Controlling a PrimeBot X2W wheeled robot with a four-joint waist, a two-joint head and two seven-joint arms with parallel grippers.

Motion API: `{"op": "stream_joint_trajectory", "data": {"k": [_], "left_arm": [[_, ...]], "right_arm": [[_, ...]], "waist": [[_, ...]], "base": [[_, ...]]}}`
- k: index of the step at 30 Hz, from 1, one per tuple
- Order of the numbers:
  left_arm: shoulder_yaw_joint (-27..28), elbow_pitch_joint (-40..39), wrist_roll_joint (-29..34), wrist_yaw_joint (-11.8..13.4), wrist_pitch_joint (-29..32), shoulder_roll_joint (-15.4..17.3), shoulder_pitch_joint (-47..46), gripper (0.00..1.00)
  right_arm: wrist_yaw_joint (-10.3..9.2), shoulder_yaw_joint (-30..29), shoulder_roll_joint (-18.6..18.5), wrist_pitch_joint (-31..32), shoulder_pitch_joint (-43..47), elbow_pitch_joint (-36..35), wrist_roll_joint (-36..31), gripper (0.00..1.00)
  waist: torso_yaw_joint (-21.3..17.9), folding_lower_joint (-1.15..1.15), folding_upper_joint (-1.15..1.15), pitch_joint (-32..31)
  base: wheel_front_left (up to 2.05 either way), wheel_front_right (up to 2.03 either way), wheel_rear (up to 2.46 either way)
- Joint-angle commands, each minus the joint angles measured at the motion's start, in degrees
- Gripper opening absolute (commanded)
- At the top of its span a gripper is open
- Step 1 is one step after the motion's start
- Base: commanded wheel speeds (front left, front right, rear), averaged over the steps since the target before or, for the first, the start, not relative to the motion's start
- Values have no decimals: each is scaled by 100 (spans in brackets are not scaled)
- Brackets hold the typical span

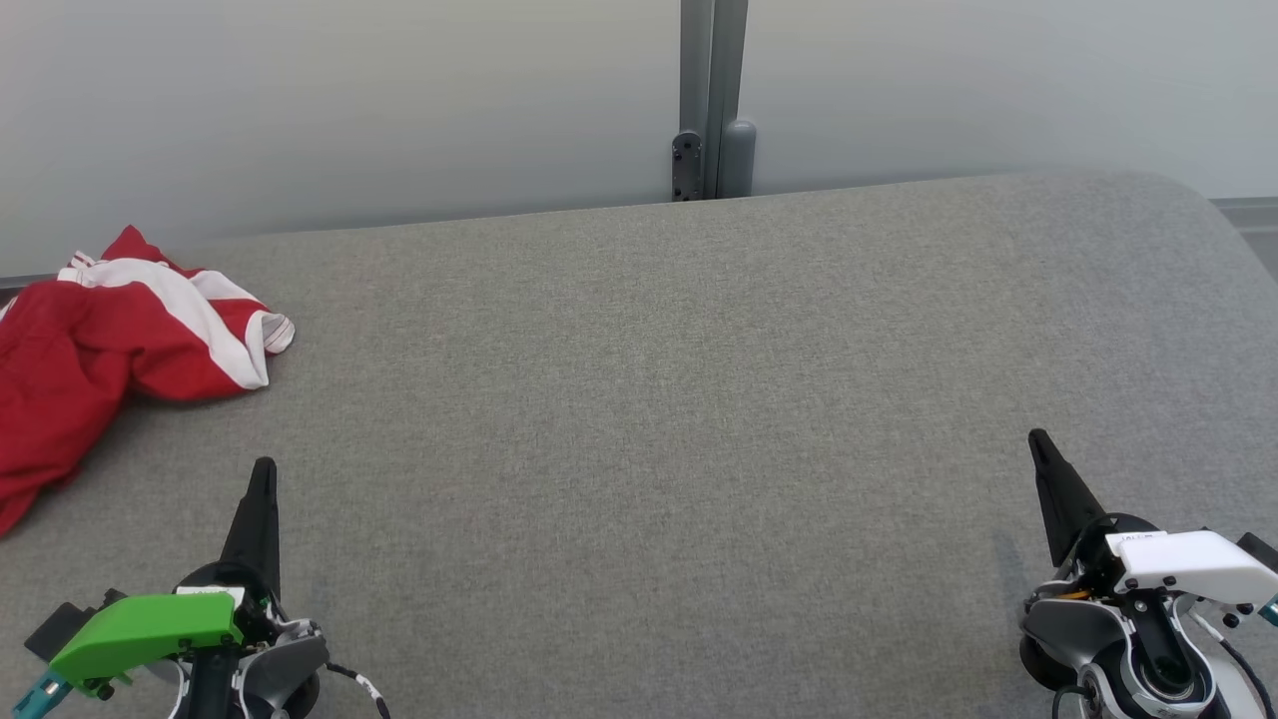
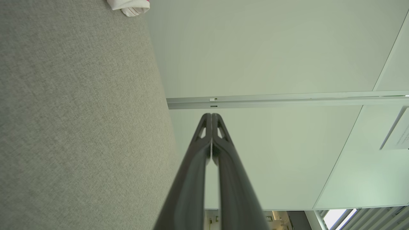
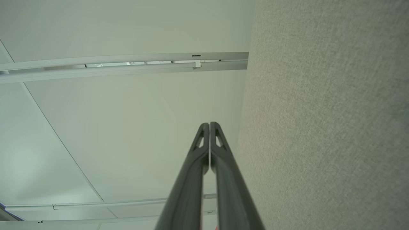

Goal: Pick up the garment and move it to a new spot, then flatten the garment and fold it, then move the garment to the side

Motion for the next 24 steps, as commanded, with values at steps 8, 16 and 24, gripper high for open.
{"op": "stream_joint_trajectory", "data": {"k": [8, 16, 24], "left_arm": [[4, 0, -16, -8, 12, 10, -66, 0], [4, 0, -16, -8, 12, 10, -66, 0], [4, 0, -16, -8, 12, 10, -66, 0]], "right_arm": [[5, -1, -11, 14, -35, -26, 11, 0], [5, -1, -11, 14, -35, -26, 11, 0], [5, -1, -11, 14, -35, -26, 11, 0]], "waist": [[0, 0, 0, 0], [0, 0, 0, 0], [0, 0, 0, 0]], "base": [[0, 0, 0], [0, 0, 0], [0, 0, 0]]}}
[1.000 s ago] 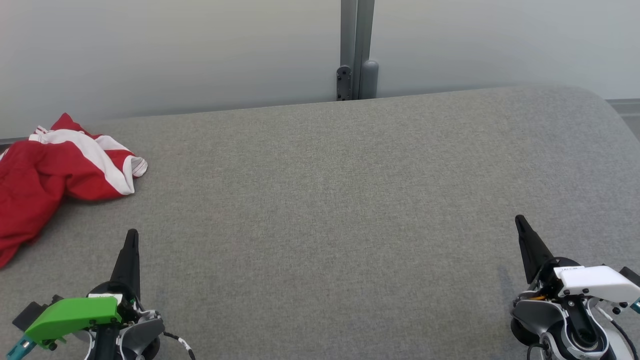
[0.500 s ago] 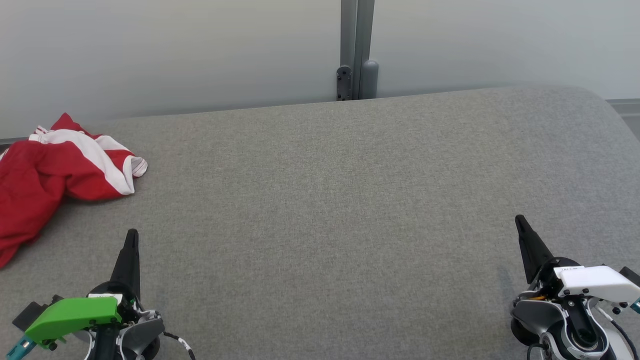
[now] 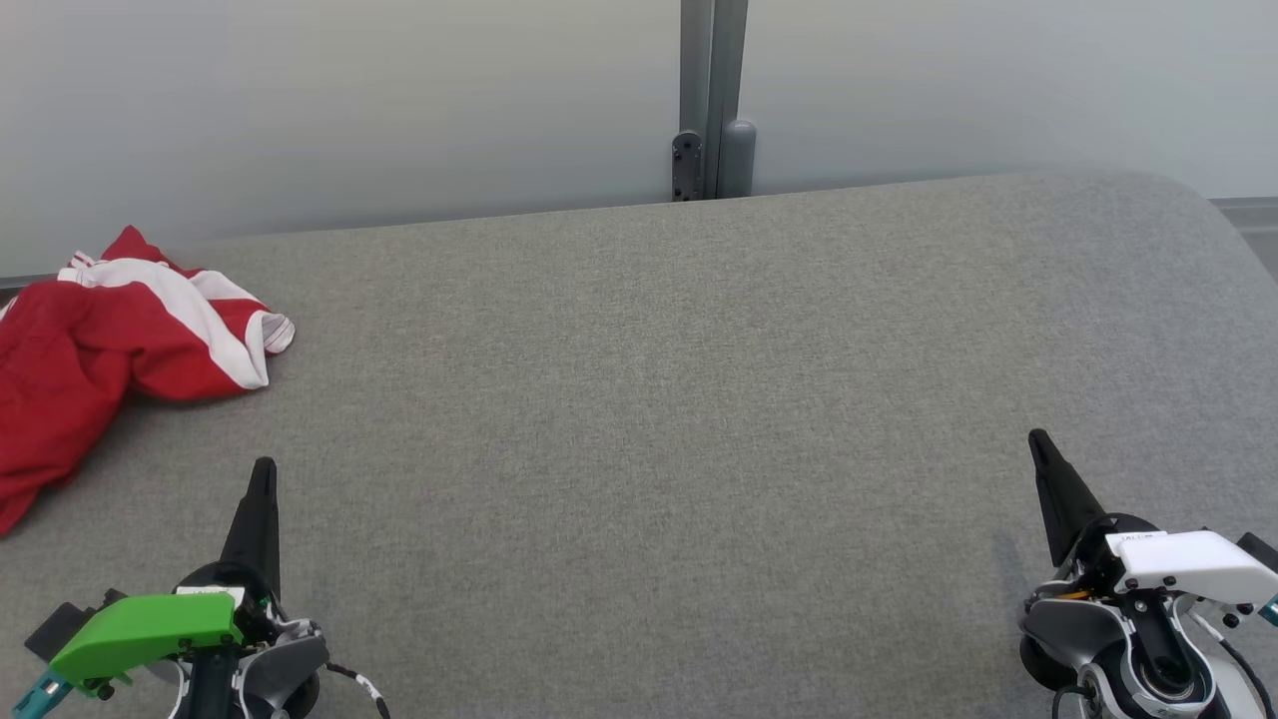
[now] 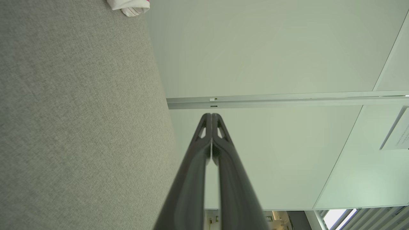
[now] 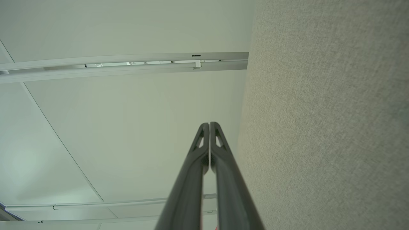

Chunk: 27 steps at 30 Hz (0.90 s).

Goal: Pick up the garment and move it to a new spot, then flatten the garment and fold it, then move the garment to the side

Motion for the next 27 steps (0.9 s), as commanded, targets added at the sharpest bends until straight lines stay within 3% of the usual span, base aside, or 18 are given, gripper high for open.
{"op": "stream_joint_trajectory", "data": {"k": [1, 27], "left_arm": [[4, 0, -16, -10, 12, 10, -66, 0], [4, 0, -16, -10, 11, 10, -66, 0]], "right_arm": [[3, -1, -11, 14, -35, -26, 11, 0], [3, -1, -11, 14, -35, -26, 11, 0]], "waist": [[0, 0, 0, 0], [0, 0, 0, 0]], "base": [[0, 0, 0], [0, 0, 0]]}}
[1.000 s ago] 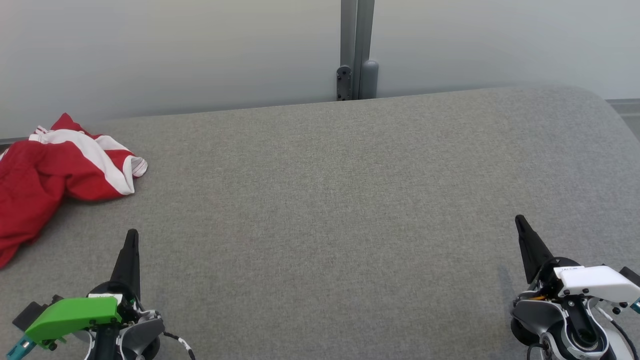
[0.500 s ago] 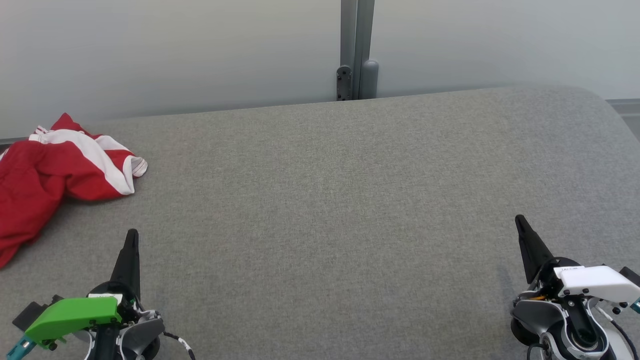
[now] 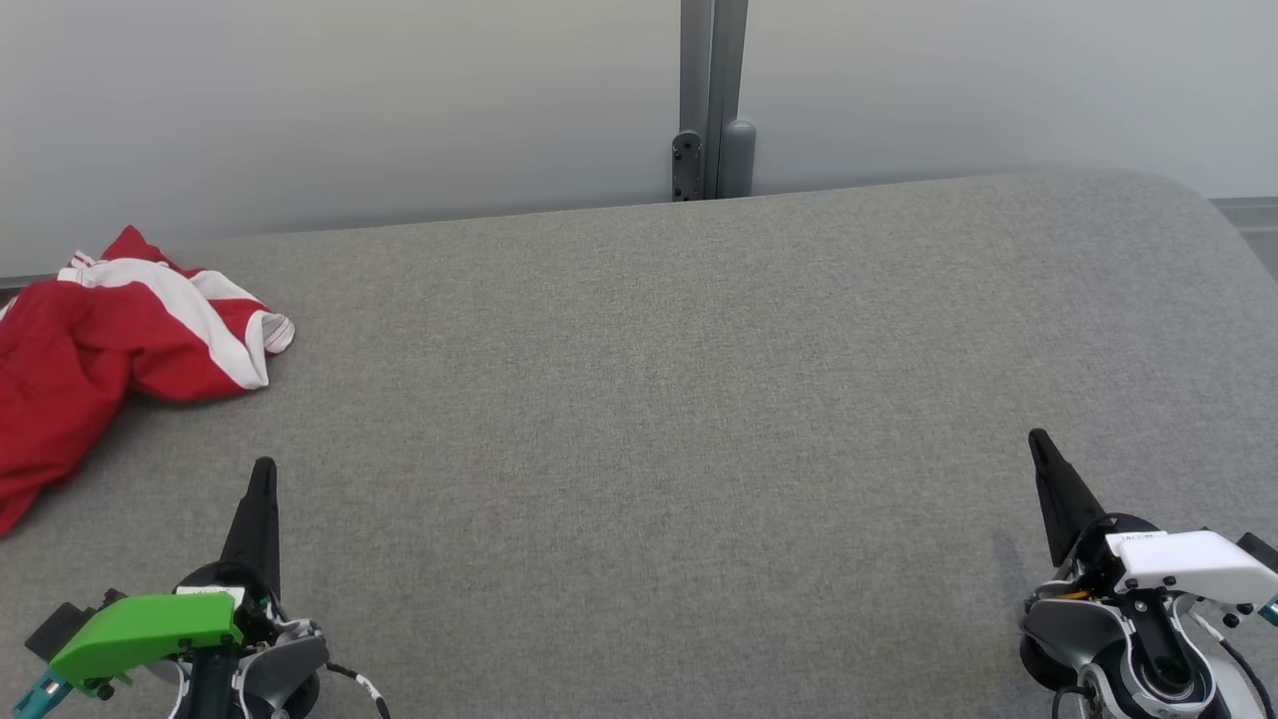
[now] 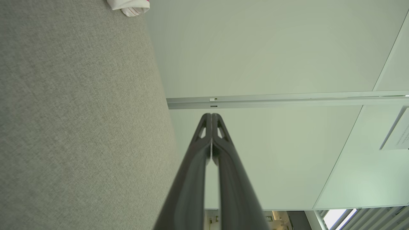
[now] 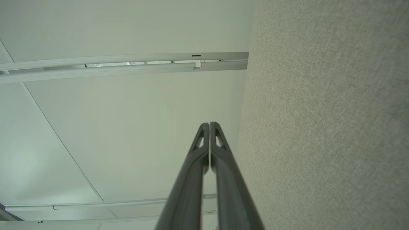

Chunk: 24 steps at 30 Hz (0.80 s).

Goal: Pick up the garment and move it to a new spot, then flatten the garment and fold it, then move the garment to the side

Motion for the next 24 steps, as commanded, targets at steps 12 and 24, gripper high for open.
{"op": "stream_joint_trajectory", "data": {"k": [12, 24], "left_arm": [[4, 0, -15, -8, 11, 10, -66, 0], [5, 0, -16, -8, 11, 10, -66, 0]], "right_arm": [[5, -1, -11, 14, -35, -26, 11, 0], [5, -1, -11, 13, -35, -26, 11, 0]], "waist": [[0, 0, 0, 0], [0, 0, 0, 0]], "base": [[0, 0, 0], [0, 0, 0]]}}
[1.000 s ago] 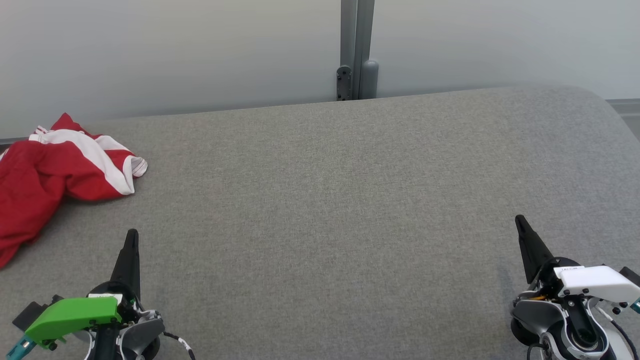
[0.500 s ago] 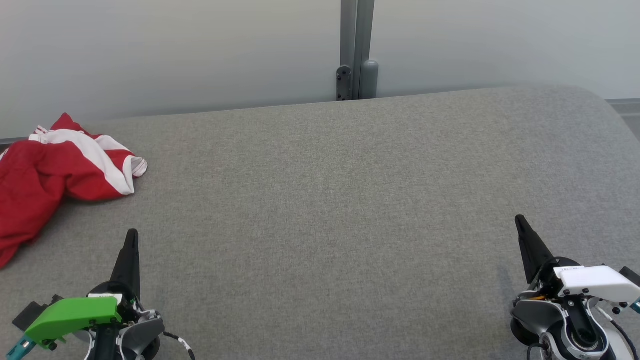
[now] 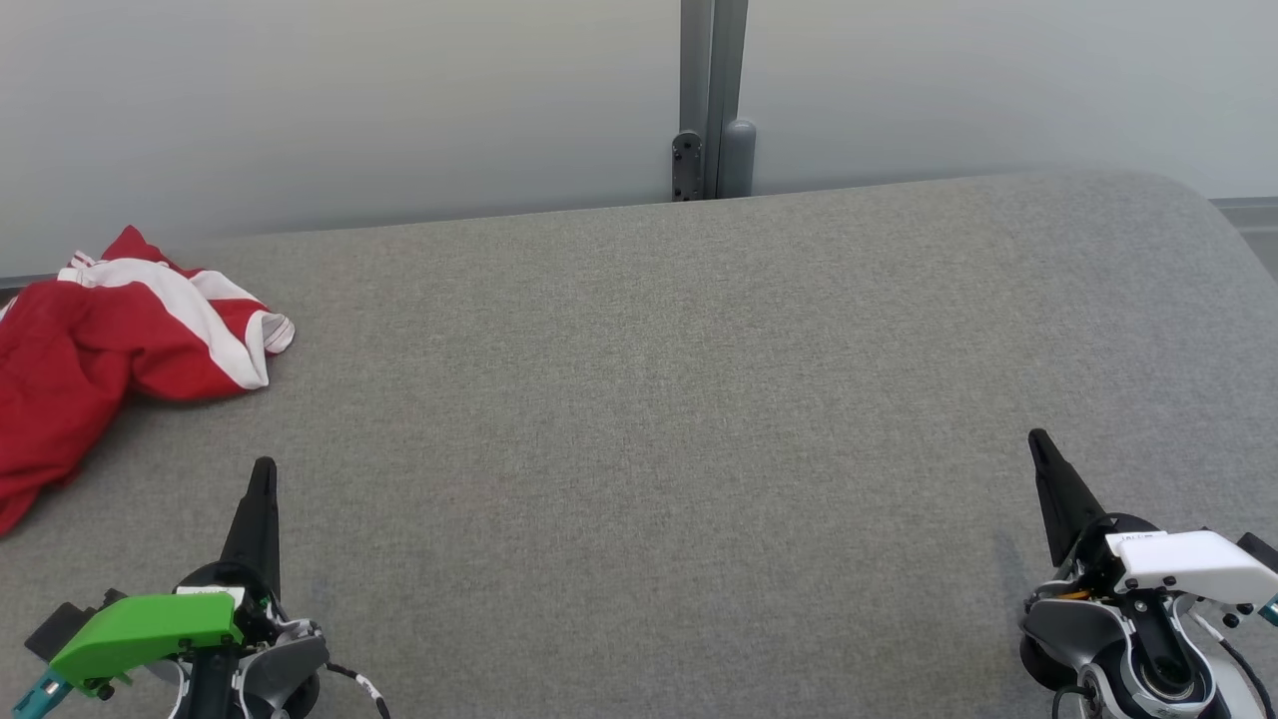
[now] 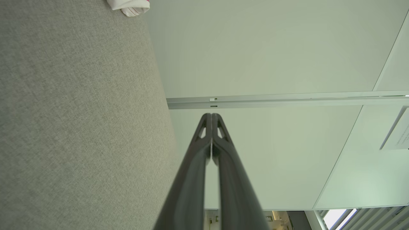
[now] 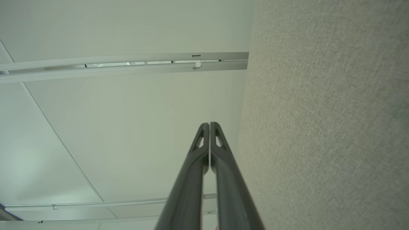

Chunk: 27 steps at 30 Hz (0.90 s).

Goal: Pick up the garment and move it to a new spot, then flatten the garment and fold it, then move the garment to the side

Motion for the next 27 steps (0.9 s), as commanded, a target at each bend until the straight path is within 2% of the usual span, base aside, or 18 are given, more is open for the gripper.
{"op": "stream_joint_trajectory", "data": {"k": [1, 10, 11, 16, 27], "left_arm": [[6, 0, -16, -8, 11, 10, -66, 0], [6, 0, -16, -8, 11, 10, -66, 0], [-14, -3, 27, 10, -15, 12, -46, 100], [-30, 206, 4, 1, -18, -51, 180, 100], [-311, -19, 188, 38, -334, -41, 264, 100]], "right_arm": [[5, -1, -11, 13, -35, -26, 11, 0], [5, 0, -11, 13, -35, -26, 11, 0], [4, 11, -9, -13, -28, -22, -31, 100], [-1, 24, 67, -18, 164, 204, -6, 100], [0, 180, 54, -334, 214, 85, -265, 100]], "waist": [[0, 0, 0, 0], [0, 0, 0, 0], [0, 0, 0, 0], [0, 0, 0, 0], [-2, 0, 0, -4]], "base": [[0, 0, 0], [0, 0, 0], [0, 0, 0], [0, 0, 0], [0, 0, 0]]}}
